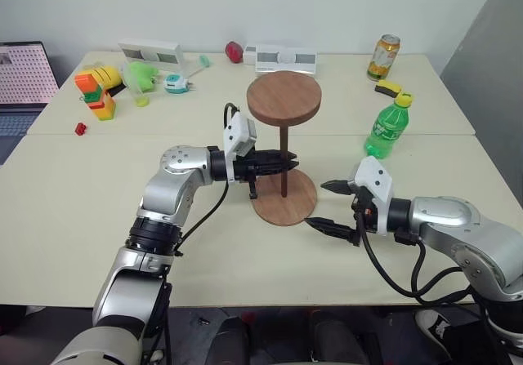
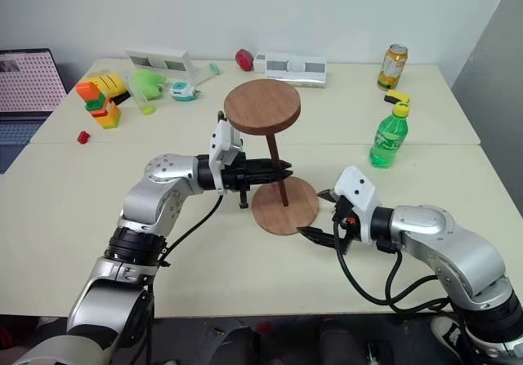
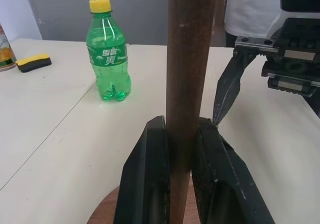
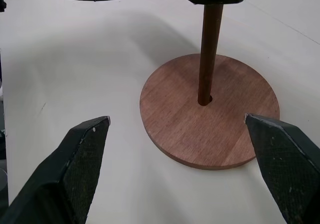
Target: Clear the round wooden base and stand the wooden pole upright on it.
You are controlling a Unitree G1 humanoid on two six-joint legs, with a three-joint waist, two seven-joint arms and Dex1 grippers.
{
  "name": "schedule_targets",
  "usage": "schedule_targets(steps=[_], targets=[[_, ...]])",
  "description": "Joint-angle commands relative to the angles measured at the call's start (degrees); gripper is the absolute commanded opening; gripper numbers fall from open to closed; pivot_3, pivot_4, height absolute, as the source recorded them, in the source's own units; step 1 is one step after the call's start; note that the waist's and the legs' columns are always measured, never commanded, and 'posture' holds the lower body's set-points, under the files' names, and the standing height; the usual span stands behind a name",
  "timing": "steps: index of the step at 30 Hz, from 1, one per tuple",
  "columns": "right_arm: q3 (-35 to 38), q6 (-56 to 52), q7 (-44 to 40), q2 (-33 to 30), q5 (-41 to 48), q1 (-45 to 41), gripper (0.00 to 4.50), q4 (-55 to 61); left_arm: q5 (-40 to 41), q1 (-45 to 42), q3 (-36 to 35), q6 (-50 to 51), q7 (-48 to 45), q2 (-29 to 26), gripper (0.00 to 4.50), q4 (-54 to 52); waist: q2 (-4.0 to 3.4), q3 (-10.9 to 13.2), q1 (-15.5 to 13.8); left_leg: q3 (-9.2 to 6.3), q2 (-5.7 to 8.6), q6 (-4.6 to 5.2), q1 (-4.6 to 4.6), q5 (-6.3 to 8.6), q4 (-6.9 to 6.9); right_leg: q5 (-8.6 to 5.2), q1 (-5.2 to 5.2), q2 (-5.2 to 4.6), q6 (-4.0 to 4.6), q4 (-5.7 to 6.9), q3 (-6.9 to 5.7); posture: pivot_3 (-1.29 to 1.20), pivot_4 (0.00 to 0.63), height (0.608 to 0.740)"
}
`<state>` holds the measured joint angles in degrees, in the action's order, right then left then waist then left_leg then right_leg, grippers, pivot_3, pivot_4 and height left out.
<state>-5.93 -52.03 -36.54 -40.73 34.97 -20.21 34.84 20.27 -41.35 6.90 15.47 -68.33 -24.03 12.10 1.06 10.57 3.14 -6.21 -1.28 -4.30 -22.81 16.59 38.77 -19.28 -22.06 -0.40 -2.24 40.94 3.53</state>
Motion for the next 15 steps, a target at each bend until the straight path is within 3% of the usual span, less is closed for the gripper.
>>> schedule_targets(steps=[1, 15], targets=[[0.7, 0.3, -0.2, 0.2, 0.2, -0.5, 4.50, 1.1, -2.6, 1.2, 1.8, -0.4, 0.1, -0.9, 0.24, 1.7, 0.00, 0.0, 0.0, 0.00, 0.00, 0.00, 0.00, 0.00, 0.00, 0.00, 0.00, 0.00, 0.00, 0.00, 0.00, 0.00, 0.150, 0.740], [1.1, -1.6, 0.3, 0.5, 1.0, -1.2, 4.50, 2.5, -3.3, 1.1, 2.1, -0.5, 1.6, -0.2, 0.24, 4.6, -0.01, -0.1, 0.0, -0.01, -0.02, 0.02, 0.12, 0.01, 0.00, 0.00, 0.11, 0.05, 0.00, 0.01, 0.00, 0.00, 0.150, 0.740]])
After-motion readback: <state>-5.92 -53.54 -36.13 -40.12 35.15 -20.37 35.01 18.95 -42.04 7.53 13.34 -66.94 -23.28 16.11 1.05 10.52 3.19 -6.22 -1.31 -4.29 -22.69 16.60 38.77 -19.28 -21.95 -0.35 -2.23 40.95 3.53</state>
